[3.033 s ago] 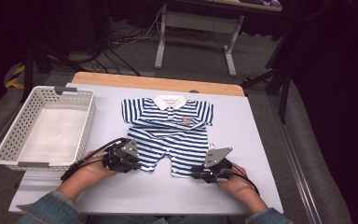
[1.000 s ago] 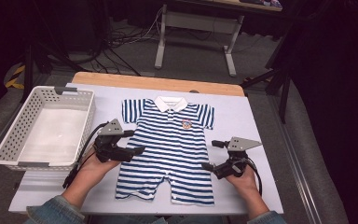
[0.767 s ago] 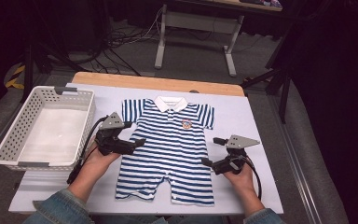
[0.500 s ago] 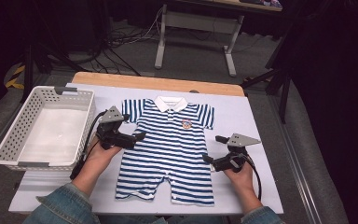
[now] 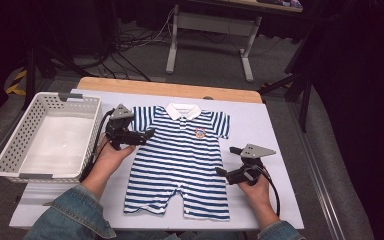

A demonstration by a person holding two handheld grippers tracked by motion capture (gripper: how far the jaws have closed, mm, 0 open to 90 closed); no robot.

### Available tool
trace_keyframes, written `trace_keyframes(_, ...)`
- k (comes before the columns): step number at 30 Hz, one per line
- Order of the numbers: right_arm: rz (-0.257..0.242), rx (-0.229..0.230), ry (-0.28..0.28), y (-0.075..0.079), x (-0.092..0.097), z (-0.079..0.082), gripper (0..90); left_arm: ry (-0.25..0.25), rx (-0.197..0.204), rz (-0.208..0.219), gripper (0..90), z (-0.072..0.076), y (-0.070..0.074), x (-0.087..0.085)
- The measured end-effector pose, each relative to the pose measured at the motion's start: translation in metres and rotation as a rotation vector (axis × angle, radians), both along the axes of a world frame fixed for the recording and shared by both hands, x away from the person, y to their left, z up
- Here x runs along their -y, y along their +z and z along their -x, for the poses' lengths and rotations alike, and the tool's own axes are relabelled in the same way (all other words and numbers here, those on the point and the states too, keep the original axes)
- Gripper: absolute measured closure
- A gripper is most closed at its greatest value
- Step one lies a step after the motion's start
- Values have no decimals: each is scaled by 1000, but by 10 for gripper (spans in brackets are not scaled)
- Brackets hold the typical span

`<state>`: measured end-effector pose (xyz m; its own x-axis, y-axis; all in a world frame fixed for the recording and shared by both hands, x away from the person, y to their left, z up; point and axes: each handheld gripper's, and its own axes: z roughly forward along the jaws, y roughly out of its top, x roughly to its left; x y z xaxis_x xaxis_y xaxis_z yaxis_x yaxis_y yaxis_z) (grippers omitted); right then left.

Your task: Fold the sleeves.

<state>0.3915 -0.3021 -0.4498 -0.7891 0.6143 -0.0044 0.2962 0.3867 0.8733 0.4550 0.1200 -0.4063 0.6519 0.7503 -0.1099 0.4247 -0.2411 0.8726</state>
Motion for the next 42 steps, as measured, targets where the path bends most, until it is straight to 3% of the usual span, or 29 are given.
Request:
trace_keyframes(10, -19, -3, -11, -1, -1, -1, 0, 114, -58, -90, 79, -27, -7, 4)
trace_keyframes(16, -5, 8, -29, -1, -2, 0, 15, 164, -87, -98, 93, -40, -11, 4)
trace_keyframes(20, -11, 3, -24, -1, -2, 0, 37, 189, -147, -89, 91, -49, -15, 7)
trace_keyframes(21, -11, 3, -20, -1, -2, 0, 41, 189, -147, -89, 89, -49, -15, 7)
trace_keyframes(22, -10, 2, -18, -1, -2, 0, 45, 204, -141, -124, 89, -51, -16, 9)
trace_keyframes(33, -11, -15, 17, -2, -4, 0, 91, 307, -200, -135, 153, -65, -31, 3)
trace_keyframes(39, -14, -15, 20, -2, -4, 0, 100, 363, -257, -169, 205, -73, -37, -1)
trace_keyframes(42, -14, -13, 22, -2, -4, 0, 102, 364, -272, -182, 300, -76, -39, 0)
